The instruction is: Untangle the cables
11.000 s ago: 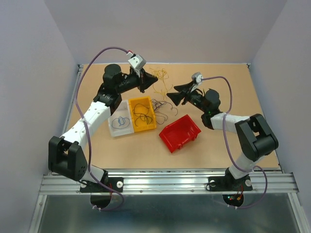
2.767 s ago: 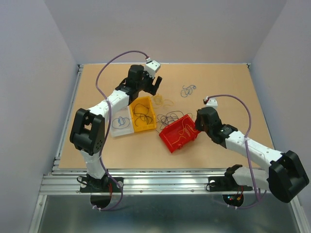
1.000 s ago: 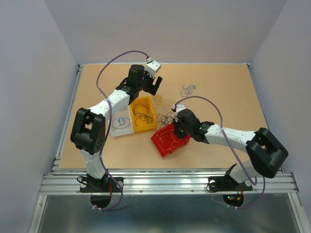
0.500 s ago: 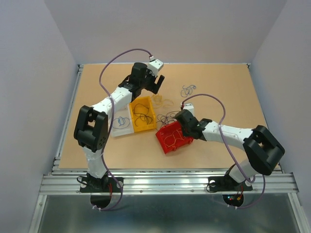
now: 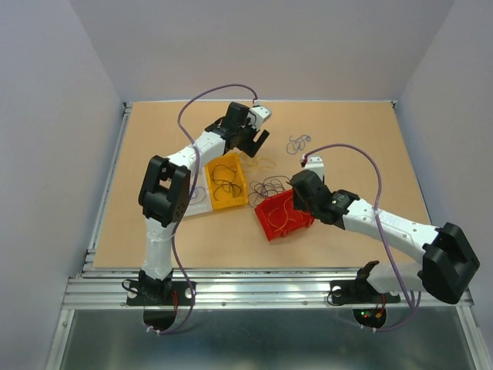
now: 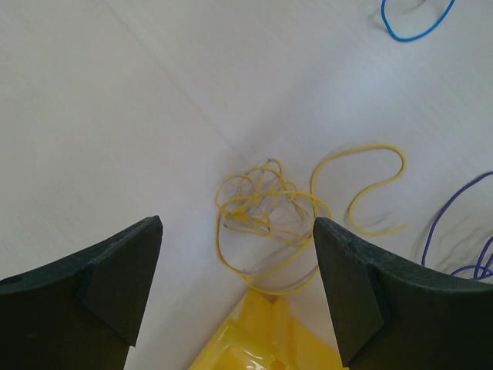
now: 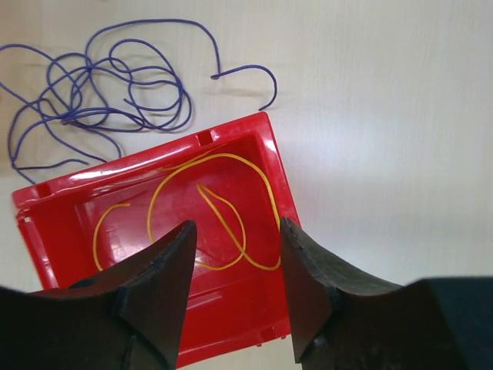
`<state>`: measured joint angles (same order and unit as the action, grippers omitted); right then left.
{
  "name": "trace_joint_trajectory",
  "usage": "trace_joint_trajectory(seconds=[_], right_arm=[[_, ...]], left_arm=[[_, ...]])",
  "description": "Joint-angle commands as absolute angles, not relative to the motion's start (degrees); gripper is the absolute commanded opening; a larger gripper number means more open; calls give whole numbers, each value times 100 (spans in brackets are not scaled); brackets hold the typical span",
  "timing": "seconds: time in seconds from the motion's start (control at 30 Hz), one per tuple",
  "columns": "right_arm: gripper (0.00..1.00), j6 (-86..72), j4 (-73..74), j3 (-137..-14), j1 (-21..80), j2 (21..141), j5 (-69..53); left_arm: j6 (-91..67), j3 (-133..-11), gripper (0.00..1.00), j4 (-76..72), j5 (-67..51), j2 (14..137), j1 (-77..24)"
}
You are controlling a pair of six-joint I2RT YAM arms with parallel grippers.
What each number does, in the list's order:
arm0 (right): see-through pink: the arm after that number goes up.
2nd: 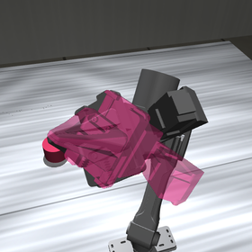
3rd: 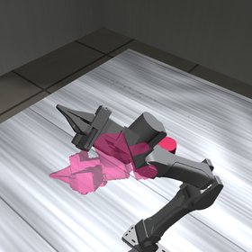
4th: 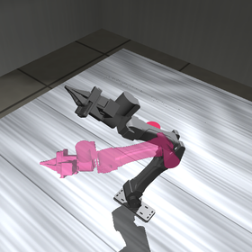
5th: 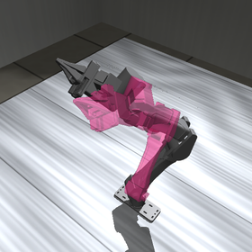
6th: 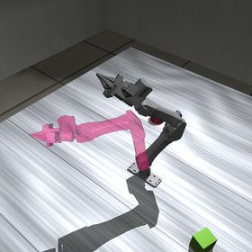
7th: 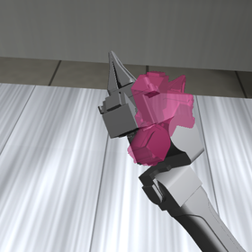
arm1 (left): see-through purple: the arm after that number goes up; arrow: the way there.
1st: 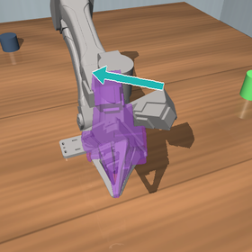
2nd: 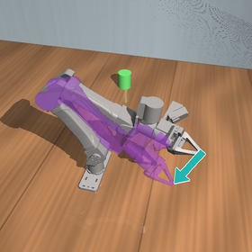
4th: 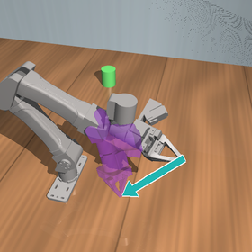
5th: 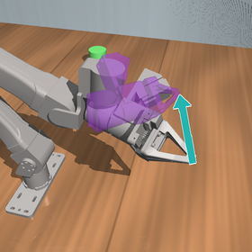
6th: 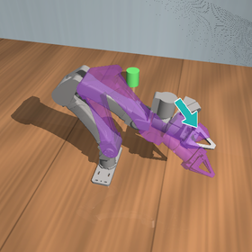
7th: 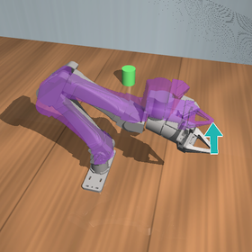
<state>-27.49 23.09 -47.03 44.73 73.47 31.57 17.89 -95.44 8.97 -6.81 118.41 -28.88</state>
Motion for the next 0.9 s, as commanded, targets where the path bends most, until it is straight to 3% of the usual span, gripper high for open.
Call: trace_joint_trajectory(seconds=[0.0,0.17,0.27,0.47,0.53,0.57,0.63,0.67,0.7,0.87], right_arm=[[56,-2575,2329,-4808,4526,6962,2980],[64,-2373,2329,-5096,4526,6627,2847],[66,-2084,2347,-5535,4526,6557,2874],[66,-1706,2566,-6767,4518,7004,3032],[65,-1696,2566,-6829,4526,7049,3076],[65,-1740,2366,-6681,4526,7014,3137],[64,-1766,2076,-6356,4526,6935,3164],[64,-1758,1926,-6059,4526,6891,3181],[63,-1749,1725,-5960,4526,6838,3164],[62,-1591,1154,-5328,4518,6601,3050]], left_arm=[[2039,-10036,90,1546,-685,11900,-2944],[2100,-10309,86,1889,-659,12146,-2979],[2092,-10528,71,2091,-572,12321,-2979],[2127,-10784,65,2284,-633,12691,-2980],[2162,-10951,59,2347,-624,12858,-2988],[2171,-10986,54,2347,-607,12893,-2988],[2197,-11013,26,2338,-606,12937,-2988],[2189,-11047,6,2329,-659,12946,-2988],[2188,-11013,0,2277,-694,12859,-2988],[1961,-9944,0,1199,-1168,11929,-2988]])
